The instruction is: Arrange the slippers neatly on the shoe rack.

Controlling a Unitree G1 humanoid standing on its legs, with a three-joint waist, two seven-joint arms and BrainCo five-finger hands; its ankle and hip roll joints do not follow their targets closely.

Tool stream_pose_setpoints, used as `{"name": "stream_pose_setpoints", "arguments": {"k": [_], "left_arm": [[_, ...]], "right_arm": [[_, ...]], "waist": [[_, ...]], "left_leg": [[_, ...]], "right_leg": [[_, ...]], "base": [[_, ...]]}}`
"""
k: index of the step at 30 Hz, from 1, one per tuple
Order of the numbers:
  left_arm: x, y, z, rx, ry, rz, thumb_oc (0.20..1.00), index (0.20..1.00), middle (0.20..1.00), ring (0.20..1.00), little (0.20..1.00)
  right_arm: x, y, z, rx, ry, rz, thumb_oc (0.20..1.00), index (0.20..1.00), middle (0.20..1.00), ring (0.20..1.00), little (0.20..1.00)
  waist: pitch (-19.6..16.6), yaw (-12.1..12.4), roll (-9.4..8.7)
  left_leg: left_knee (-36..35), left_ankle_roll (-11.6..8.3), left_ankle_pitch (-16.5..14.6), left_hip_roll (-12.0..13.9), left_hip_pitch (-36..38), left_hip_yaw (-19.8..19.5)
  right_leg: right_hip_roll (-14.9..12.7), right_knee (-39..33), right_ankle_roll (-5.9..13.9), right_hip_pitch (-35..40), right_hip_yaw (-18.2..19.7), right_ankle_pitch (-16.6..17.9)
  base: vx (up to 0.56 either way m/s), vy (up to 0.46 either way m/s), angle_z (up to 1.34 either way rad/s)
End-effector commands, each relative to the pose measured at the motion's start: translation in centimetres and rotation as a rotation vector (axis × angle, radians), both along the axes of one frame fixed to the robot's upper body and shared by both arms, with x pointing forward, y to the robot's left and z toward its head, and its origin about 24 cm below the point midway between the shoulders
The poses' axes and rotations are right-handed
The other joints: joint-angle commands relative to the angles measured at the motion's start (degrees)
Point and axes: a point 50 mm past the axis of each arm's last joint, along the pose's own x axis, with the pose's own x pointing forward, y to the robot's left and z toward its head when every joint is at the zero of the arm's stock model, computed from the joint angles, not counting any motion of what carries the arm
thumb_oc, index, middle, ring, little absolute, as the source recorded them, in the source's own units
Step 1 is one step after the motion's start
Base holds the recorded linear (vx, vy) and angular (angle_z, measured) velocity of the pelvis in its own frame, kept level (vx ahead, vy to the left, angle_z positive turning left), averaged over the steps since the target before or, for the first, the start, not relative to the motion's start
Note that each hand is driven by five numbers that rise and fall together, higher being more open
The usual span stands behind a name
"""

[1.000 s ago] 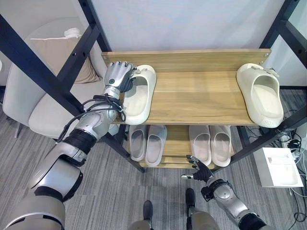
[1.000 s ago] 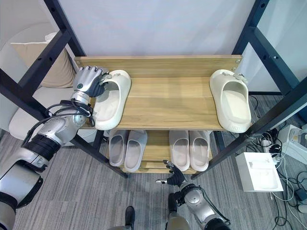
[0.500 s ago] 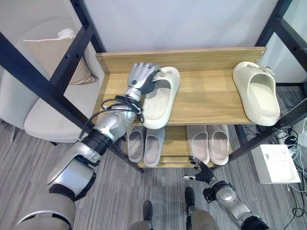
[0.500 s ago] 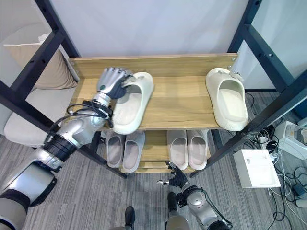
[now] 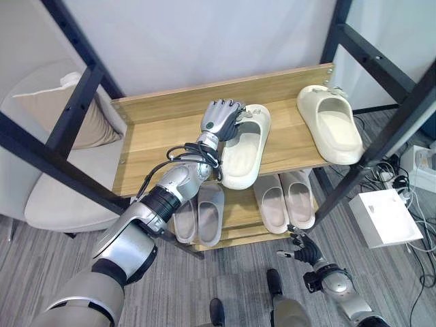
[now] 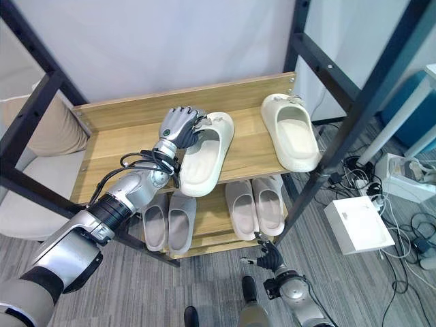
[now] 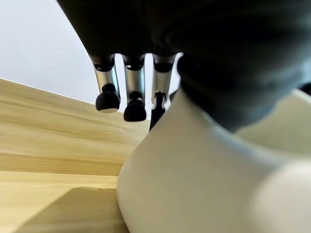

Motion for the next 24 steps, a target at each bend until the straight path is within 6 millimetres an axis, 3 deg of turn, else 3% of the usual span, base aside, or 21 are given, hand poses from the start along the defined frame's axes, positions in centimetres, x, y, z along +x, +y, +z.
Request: {"name": "stream_pose_setpoints", "arguments": {"k": [1,8,16,17,24], "left_arm": [[1.6,-0.1,-0.2,0.025,0.090,0.061,0.200,0.200,0.200,0.200,0.200],[2.9,2.3,0.7,0.006,0.120,0.178,0.200,0.200,0.200,0.200,0.200],[3.1,2.3,1.0,-0.011,0.126,0.184,0.200,0.200,0.200,0.200,0.200],[3.0,1.7,0.8,-0.022,0.131,0.162,1.000,1.000,1.000,1.000,1.000],[2.2,-0.3,0.3,-0.069,0.151,0.060,1.000,1.000,1.000,1.000,1.000]], "right_arm": [[1.4,-0.9,1.9,0.013,-0.113,-0.036,1.000,1.000,1.000,1.000,1.000],[0.8,-2.7,2.0,-0.012,-0.110,-0.101,1.000,1.000,1.000,1.000,1.000],[0.8,-3.4,2.0,-0.030,-0.110,-0.126,1.000,1.000,1.000,1.000,1.000],[0.6,-3.4,1.8,-0.033,-0.100,-0.131,1.000,1.000,1.000,1.000,1.000],[0.1,-3.1,1.2,-0.024,-0.075,-0.138,1.000,1.000,1.000,1.000,1.000]], "waist": [[1.8,-3.3,-1.48],[2.1,-6.5,-0.71],[2.5,-7.7,-0.30],[2.5,-7.5,-0.32],[2.2,-6.2,-0.45]], "left_leg": [[0.0,-1.15,-2.5,-0.3,2.3,1.4],[0.0,-1.65,-2.4,0.4,2.2,3.9],[0.0,-1.84,-2.4,0.6,1.9,4.9],[0.0,-1.85,-2.5,0.7,2.1,4.8],[0.0,-1.74,-2.6,0.5,3.0,3.5]], "right_leg": [[0.6,0.1,3.00,6.0,-0.9,-9.5],[1.4,0.1,2.96,4.2,1.6,-8.9],[1.6,0.1,2.82,3.3,2.4,-8.7],[1.6,0.1,2.72,3.5,2.2,-8.9],[1.7,0.1,2.36,5.5,0.9,-9.8]], "base": [[0.02,-0.036,-0.13],[0.01,-0.033,-0.18],[0.01,-0.016,-0.10],[0.04,-0.026,0.01],[0.03,-0.020,0.03]]}}
